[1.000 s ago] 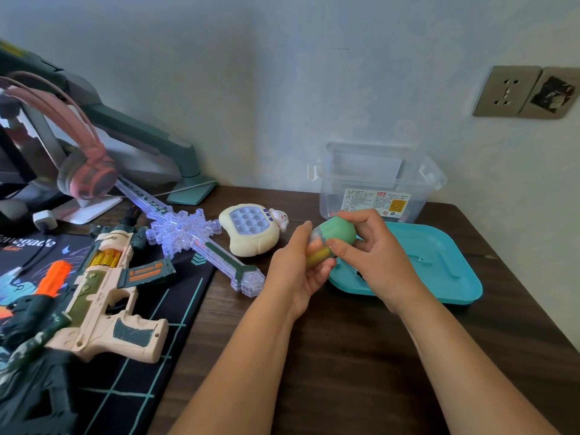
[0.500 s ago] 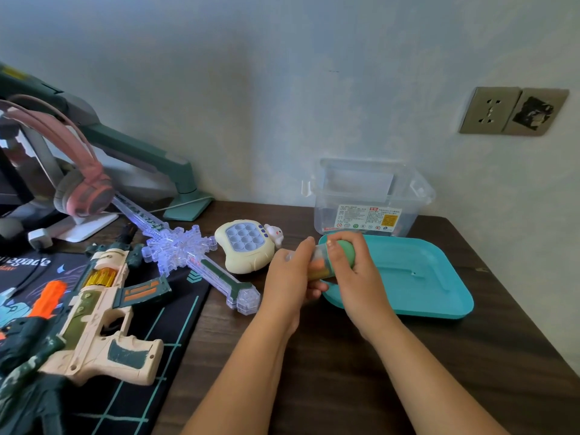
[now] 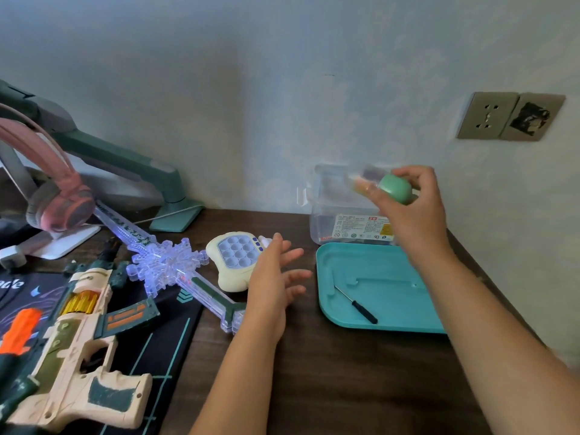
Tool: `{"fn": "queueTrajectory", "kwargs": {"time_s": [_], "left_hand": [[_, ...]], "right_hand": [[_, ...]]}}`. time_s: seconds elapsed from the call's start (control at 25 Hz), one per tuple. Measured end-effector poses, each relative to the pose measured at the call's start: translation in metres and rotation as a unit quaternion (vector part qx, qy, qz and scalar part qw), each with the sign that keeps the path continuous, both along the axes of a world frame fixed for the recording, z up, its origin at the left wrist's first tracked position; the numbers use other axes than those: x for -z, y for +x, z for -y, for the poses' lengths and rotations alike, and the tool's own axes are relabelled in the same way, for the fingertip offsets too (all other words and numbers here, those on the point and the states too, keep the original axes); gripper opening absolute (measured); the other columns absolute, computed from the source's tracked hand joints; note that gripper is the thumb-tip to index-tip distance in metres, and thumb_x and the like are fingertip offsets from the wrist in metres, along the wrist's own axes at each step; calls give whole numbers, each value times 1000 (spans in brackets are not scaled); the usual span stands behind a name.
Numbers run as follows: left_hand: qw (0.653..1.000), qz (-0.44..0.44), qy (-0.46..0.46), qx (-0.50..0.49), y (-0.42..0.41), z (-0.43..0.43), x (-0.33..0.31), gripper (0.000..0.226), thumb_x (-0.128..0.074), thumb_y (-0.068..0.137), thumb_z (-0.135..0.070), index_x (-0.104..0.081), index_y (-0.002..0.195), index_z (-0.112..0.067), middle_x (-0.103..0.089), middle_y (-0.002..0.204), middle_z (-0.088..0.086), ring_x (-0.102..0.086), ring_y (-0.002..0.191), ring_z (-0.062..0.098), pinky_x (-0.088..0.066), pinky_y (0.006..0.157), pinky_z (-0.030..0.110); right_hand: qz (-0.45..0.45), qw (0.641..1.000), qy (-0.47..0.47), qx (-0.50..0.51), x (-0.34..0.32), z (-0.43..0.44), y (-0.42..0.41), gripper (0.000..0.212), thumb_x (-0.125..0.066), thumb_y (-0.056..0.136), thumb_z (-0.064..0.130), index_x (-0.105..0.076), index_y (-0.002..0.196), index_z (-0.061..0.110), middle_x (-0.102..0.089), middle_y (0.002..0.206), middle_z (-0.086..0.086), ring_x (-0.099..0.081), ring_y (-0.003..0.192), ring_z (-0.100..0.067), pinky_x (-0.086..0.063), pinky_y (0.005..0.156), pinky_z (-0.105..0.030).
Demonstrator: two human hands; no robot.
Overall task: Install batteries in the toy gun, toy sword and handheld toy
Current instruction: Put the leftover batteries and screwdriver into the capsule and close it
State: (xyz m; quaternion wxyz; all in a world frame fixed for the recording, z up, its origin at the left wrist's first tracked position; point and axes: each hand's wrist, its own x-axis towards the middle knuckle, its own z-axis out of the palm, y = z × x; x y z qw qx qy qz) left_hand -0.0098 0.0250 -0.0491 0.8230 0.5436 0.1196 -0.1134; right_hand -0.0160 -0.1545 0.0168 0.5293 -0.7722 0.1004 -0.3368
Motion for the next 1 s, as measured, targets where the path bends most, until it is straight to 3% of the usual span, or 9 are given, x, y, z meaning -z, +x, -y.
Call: {"fn": "queueTrajectory", "kwargs": {"time_s": [0.2, 0.32, 0.4, 0.52, 0.6, 0.72, 0.8, 0.88, 1.0], "left_hand": [[999, 20, 29, 9, 1, 4, 5, 22, -51, 100, -37, -62, 108, -20, -70, 109, 1, -67, 94, 15, -57, 77, 32], [997, 38, 60, 27, -1, 6, 10, 10, -52, 100, -35, -61, 101, -29, -70, 111, -4, -64, 105, 10, -52, 94, 37], [997, 37, 57, 32, 1, 7, 11, 9, -55, 99, -35, -61, 101, -29, -71, 109, -4, -66, 103, 10, -53, 95, 37], [997, 33, 51, 36, 2, 7, 10, 10, -55, 99, -31, -63, 103, -26, -72, 105, -4, -68, 100, 11, -54, 92, 36], [997, 37, 55, 41, 2, 7, 11, 12, -54, 99, -30, -63, 105, -24, -72, 103, -4, -68, 98, 11, -55, 90, 35], [996, 39, 59, 49, 2, 7, 13, 15, -54, 100, -31, -63, 109, -23, -72, 103, -3, -68, 97, 11, -55, 89, 35], [996, 42, 64, 51, 3, 8, 14, 16, -54, 100, -31, -63, 110, -22, -72, 104, -3, -68, 98, 13, -55, 90, 36], [995, 43, 70, 51, 2, 9, 15, 15, -55, 100, -30, -63, 109, -21, -72, 103, -2, -68, 98, 13, -55, 88, 36], [994, 47, 81, 49, -1, 11, 17, 15, -54, 100, -29, -62, 109, -20, -71, 102, -1, -68, 97, 14, -55, 83, 33]], "right_hand": [[-221, 927, -291, 83, -33, 38, 78, 50, -78, 71, 49, -62, 112, 25, -61, 117, -5, -53, 109, -26, -40, 78, -29], [-445, 785, -428, 48, -34, 39, 112, 60, -67, 80, 55, -63, 122, 13, -61, 123, -10, -57, 109, -28, -44, 81, -29], [-541, 716, -442, 0, -31, 35, 127, 59, -60, 86, 53, -62, 122, 6, -61, 121, -12, -58, 100, -28, -44, 82, -32], [-604, 681, -410, -58, -23, 32, 128, 37, -56, 94, 33, -61, 113, 2, -59, 118, -12, -55, 97, -26, -44, 86, -35], [-557, 696, -452, -39, -22, 35, 123, 38, -51, 96, 32, -60, 118, 3, -58, 123, -11, -55, 105, -27, -44, 89, -33], [-263, 899, -338, 90, -22, 33, 98, 37, -49, 95, 35, -60, 122, 12, -61, 124, -11, -56, 111, -29, -44, 89, -34], [-108, 957, -256, 82, -25, 12, 57, 25, -51, 94, 34, -64, 103, 16, -68, 100, -5, -60, 90, -25, -45, 76, -32], [-172, 942, -286, -23, -16, -5, 15, 25, -55, 92, 38, -64, 87, 15, -68, 84, -2, -62, 78, -23, -51, 72, -35], [-438, 780, -424, -141, 17, -18, -33, 32, -62, 84, 49, -71, 88, 18, -70, 90, -2, -64, 83, -17, -51, 74, -34]]}}
